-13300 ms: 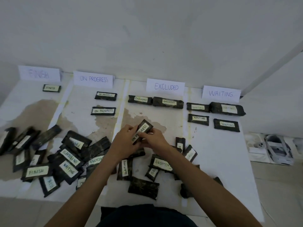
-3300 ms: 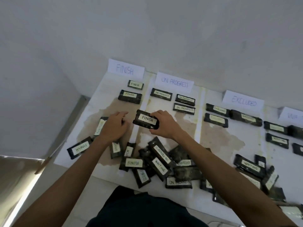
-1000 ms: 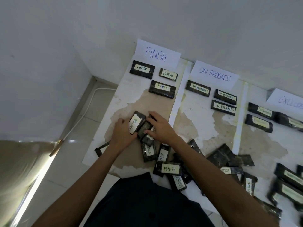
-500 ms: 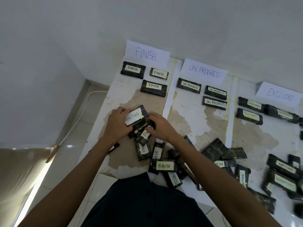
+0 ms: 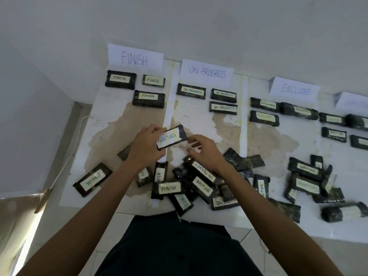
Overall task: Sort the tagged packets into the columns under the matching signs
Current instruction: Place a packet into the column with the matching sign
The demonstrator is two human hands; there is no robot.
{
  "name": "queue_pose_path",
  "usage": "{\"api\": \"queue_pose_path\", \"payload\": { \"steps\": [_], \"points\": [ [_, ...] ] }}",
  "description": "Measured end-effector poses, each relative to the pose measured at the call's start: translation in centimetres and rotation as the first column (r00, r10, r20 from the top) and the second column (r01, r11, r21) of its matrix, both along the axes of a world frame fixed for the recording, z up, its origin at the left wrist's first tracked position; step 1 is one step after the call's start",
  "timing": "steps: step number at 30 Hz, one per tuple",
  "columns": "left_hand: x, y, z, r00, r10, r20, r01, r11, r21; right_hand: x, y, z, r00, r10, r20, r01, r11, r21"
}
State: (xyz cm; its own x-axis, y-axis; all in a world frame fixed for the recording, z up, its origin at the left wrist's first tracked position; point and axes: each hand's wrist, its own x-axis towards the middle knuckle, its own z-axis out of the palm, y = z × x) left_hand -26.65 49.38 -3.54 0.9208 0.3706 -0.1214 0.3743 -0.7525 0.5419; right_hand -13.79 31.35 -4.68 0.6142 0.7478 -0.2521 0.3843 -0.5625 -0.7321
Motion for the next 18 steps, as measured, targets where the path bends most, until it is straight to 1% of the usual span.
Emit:
{"api": "queue_pose_path", "payload": {
  "steps": [3,5,12,18],
  "points": [
    [1.5,-2.8,0.5,0.999,-0.047,0.006,0.047,0.999,0.015,1.2,-3.2,0.9,0.991,-0.118,-0.059,0.120,0.992,0.028],
    [2.6,-4.8,0.8,0.997,-0.082,0.013,0.081,0.996,0.025,2.2,-5.6,1.4,0.986,-0.154,-0.067,0.156,0.988,0.022],
    [7.2,-11.8,2.2,0.981,-0.196,0.001,0.196,0.979,0.048,5.4,-14.0,2.9,0.966,-0.259,-0.024,0.259,0.966,-0.003],
    [12.0,-18.6,2.1,0.958,-0.285,0.025,0.284,0.958,0.039,8.7,-21.7,2.6,0.945,-0.328,0.015,0.328,0.945,-0.005]
  ]
}}
